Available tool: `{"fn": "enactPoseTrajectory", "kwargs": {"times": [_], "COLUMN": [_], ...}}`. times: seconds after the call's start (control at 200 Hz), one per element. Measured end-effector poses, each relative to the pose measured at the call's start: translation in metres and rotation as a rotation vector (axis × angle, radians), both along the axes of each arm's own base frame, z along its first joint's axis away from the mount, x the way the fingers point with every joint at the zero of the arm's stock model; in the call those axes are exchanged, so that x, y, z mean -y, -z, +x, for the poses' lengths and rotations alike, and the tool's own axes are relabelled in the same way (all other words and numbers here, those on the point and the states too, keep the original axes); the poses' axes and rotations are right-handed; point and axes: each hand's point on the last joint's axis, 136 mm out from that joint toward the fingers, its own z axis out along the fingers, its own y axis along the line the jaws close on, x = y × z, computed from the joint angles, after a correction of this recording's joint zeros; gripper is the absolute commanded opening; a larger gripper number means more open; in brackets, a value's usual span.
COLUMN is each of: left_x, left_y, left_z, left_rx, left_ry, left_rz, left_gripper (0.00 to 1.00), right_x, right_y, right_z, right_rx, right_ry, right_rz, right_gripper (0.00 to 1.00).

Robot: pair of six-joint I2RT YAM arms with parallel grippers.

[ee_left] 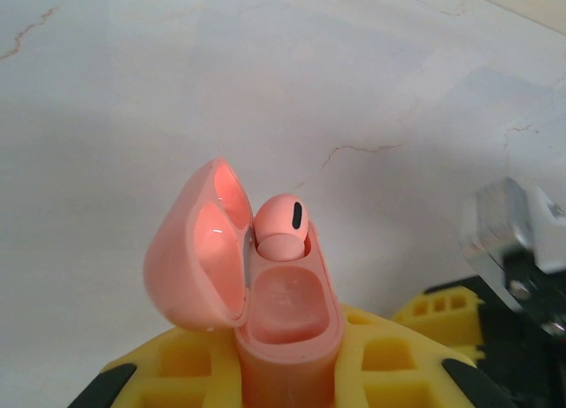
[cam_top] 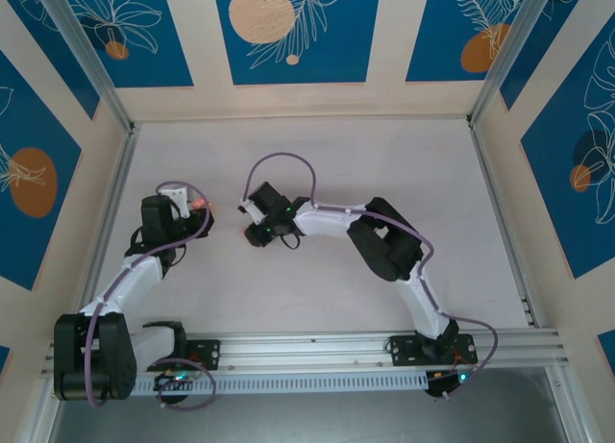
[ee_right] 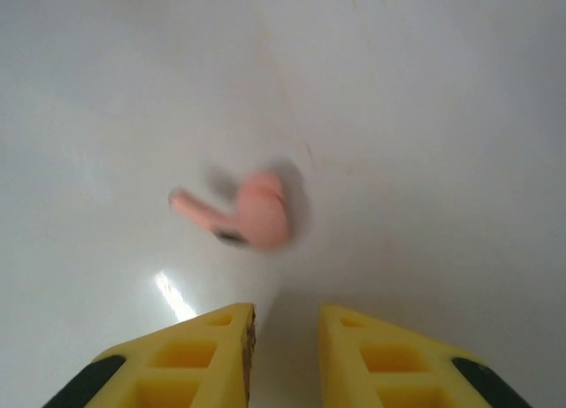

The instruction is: Insert wireless bluetooth earbuds into charging case

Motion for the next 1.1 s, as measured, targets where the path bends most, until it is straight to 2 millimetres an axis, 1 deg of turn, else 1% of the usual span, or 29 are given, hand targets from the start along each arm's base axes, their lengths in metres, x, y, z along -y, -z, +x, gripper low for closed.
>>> {"fn": "enactPoseTrajectory", "kwargs": {"times": [0.115,0.17,0.235,0.32,0.41,0.485,0.6,0.655,0.705,0.78,0.87,0.995,1.1], "left_x": [0.001,0.001,0.001,0.002,0.002,0.002,0.002,0.002,0.002,0.002,0.002,0.002,0.002], "left_y": [0.0,0.0,0.0,0.0,0.0,0.001,0.005,0.006,0.006,0.008,0.011,0.015,0.016], "left_z": [0.0,0.0,0.0,0.0,-0.001,-0.001,-0.004,-0.005,-0.005,-0.006,-0.005,-0.005,-0.005], "left_rx": [0.0,0.0,0.0,0.0,0.0,-0.007,-0.028,-0.033,-0.037,-0.047,-0.057,-0.071,-0.077], "left_ry": [0.006,0.006,0.007,0.009,0.009,0.009,0.008,0.008,0.007,0.003,0.002,-0.001,-0.002], "left_rz": [-0.004,-0.005,-0.005,-0.007,-0.007,-0.007,-0.008,-0.008,-0.01,-0.015,-0.017,-0.02,-0.022], "left_gripper": [0.17,0.18,0.17,0.18,0.18,0.18,0.18,0.18,0.18,0.18,0.18,0.18,0.18], "right_x": [0.028,0.042,0.051,0.056,0.052,0.044,0.02,0.011,0.007,0.0,-0.011,-0.024,-0.026], "right_y": [-0.001,-0.005,-0.012,-0.025,-0.038,-0.05,-0.077,-0.084,-0.088,-0.086,-0.078,-0.052,-0.029], "right_z": [-0.009,-0.011,-0.012,-0.009,-0.007,-0.005,0.01,0.012,0.011,0.008,0.006,-0.005,-0.012], "right_rx": [-0.02,-0.027,-0.033,-0.029,-0.033,-0.057,-0.109,-0.155,-0.204,-0.291,-0.379,-0.497,-0.562], "right_ry": [0.006,0.015,0.021,0.025,0.021,0.031,0.102,0.149,0.188,0.257,0.332,0.397,0.442], "right_rz": [-0.02,-0.023,-0.013,0.01,0.025,0.023,0.072,0.105,0.12,0.124,0.112,0.079,0.035], "right_gripper": [0.26,0.26,0.29,0.31,0.34,0.35,0.37,0.38,0.39,0.39,0.4,0.42,0.43]}}
